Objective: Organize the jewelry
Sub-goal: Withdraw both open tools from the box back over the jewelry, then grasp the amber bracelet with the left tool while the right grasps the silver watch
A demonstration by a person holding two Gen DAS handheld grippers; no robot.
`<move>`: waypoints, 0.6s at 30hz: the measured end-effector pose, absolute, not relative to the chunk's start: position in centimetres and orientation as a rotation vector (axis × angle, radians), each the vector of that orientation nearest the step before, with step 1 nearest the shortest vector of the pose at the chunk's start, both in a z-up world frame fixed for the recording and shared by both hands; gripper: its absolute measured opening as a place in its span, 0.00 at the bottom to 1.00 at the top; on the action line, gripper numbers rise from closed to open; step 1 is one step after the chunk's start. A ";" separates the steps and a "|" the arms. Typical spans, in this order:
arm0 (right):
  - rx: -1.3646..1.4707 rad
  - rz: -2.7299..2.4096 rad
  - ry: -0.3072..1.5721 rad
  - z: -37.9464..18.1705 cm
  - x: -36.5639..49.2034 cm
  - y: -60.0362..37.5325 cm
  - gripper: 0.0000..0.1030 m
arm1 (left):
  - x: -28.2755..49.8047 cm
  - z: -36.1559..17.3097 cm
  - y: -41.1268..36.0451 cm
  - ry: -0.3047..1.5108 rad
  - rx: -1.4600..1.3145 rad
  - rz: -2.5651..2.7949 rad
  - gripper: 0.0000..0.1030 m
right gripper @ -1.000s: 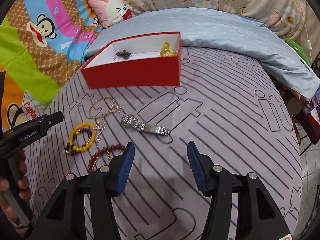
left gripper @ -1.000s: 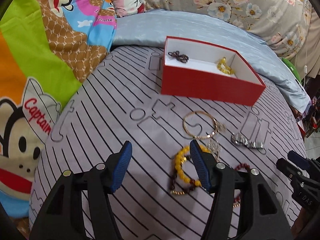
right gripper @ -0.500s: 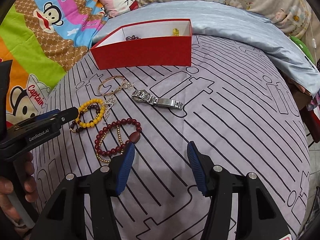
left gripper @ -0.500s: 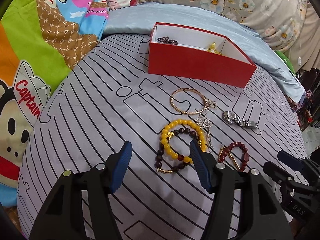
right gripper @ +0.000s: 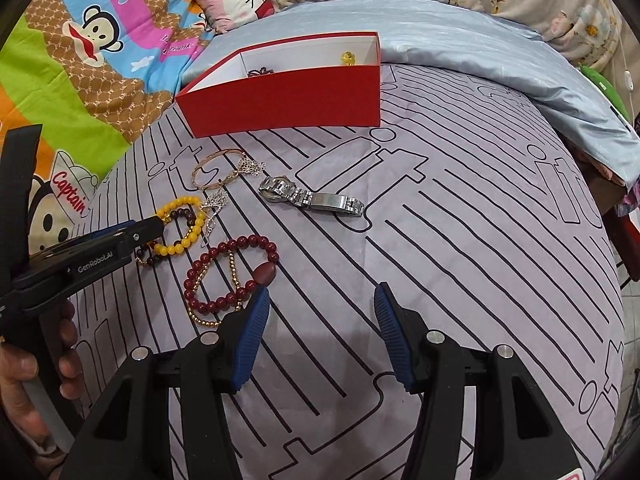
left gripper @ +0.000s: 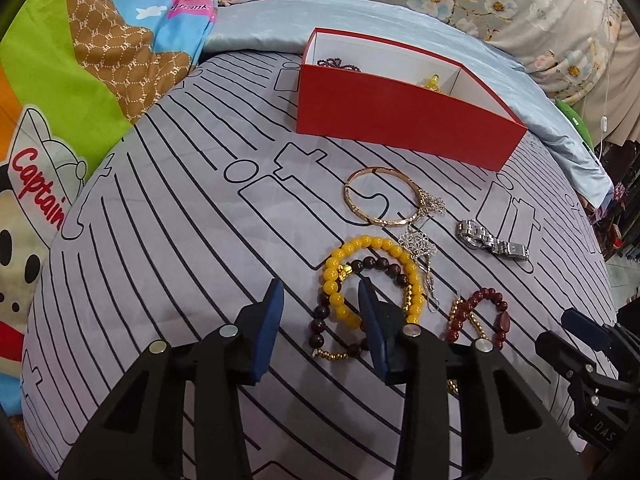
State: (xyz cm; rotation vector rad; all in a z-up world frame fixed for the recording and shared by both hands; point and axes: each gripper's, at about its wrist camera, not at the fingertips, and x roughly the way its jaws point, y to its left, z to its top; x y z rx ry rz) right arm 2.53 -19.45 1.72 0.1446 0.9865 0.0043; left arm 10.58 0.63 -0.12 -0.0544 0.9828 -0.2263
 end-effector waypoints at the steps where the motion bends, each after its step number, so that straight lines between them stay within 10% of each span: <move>1: 0.146 0.005 0.987 1.7 2.5 -19.4 0.52 | 10.7 -0.3 0.6 0.990 -0.062 -0.232 0.31; 4: 0.146 0.004 0.988 1.7 2.6 -19.4 0.52 | 10.9 -0.4 0.5 0.989 -0.061 -0.249 0.11; 18: 0.120 0.072 0.959 2.7 6.6 -18.7 0.52 | 9.8 3.3 -0.3 0.915 -0.102 -0.361 0.07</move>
